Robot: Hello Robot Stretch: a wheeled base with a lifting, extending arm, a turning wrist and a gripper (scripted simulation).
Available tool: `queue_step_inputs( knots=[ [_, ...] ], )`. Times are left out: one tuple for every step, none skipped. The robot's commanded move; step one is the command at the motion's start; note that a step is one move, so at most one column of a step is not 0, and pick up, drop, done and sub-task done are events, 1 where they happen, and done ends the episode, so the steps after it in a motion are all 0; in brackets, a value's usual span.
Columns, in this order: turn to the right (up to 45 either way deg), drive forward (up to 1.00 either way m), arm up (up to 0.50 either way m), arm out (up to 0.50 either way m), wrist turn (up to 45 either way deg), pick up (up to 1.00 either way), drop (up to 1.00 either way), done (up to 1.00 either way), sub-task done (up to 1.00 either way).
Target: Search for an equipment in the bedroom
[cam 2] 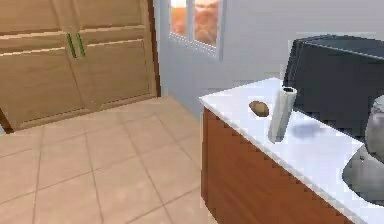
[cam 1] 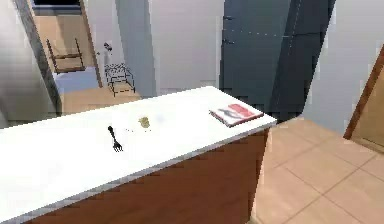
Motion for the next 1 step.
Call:
queue_step_inputs(
  knots=[
    [45.0, 0.00, 0.00, 0.00, 0.0, 0.00, 0.00, 0.00, 0.00]
  ],
)
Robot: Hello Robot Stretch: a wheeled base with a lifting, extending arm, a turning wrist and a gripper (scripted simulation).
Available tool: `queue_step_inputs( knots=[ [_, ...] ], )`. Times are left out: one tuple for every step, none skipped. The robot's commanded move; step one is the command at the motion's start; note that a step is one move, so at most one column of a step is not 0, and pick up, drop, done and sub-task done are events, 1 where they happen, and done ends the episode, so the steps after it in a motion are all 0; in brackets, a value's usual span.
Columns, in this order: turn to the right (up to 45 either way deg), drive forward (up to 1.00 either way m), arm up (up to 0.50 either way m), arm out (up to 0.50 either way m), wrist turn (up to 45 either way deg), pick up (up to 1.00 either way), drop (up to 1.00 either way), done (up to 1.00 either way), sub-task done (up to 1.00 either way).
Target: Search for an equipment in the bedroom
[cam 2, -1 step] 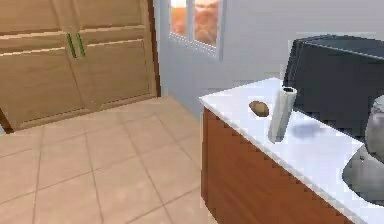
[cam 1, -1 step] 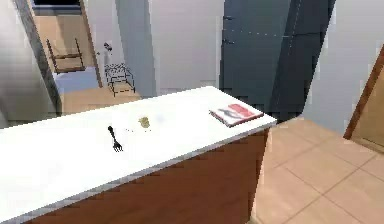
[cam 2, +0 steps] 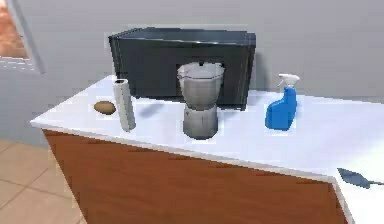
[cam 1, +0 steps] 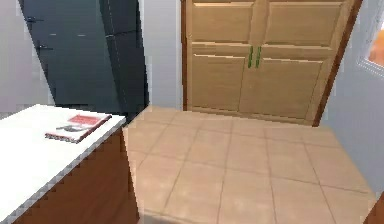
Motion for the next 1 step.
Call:
queue_step_inputs(
  knots=[
    [12.0, 0.00, 0.00, 0.00, 0.0, 0.00, 0.00, 0.00, 0.00]
  ],
)
